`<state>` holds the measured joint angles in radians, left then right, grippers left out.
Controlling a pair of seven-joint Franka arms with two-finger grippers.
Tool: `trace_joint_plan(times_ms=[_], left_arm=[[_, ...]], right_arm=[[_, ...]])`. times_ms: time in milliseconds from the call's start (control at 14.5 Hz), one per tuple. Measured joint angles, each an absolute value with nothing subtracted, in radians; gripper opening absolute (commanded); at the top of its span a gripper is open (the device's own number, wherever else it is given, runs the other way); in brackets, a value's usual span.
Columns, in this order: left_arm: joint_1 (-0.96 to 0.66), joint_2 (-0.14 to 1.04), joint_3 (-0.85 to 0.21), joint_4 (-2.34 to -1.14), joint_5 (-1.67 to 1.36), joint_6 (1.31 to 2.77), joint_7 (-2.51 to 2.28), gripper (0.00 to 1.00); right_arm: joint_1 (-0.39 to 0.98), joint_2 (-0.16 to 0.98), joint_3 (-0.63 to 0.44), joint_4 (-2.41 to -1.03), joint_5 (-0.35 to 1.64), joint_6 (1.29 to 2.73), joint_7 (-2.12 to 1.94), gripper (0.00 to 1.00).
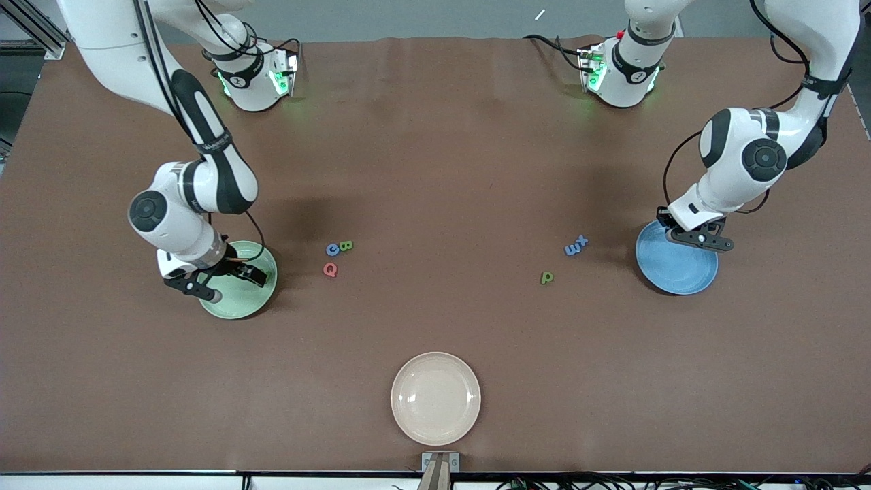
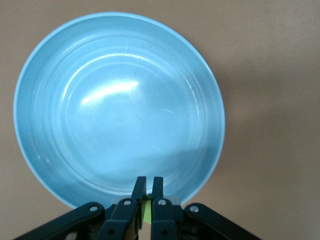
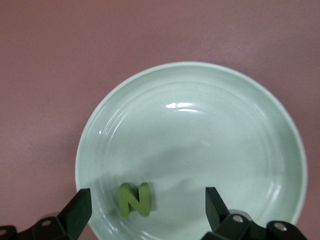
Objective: Sort upper and lower case letters into plates
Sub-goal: 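Carry the u to the blue plate while the right gripper drops N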
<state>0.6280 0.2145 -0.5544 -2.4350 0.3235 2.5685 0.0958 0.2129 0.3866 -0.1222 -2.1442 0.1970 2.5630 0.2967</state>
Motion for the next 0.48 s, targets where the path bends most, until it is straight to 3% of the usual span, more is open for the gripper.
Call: trace_joint_plan(times_ms=[207,345,483], left_arm=[[0.661,0.274,-0.553,-2.388,0.399,2.570,0.096,0.10],[0.671,0.298,-0.552,-2.373,0.411,2.570,0.096,0.12],[0.674,0.313,-0.552,-2.369,0.412,2.576,0.095,0.22]], right_arm=[[0.207,0.326,-0.121,-2.053,0.198,2.314,0.373,1.00],[0.232,0.315,-0.111,-2.023,0.197,2.282,0.497,1.00],[0.290,0.321,-0.105,-2.021,0.197,2.317,0.632,1.00]])
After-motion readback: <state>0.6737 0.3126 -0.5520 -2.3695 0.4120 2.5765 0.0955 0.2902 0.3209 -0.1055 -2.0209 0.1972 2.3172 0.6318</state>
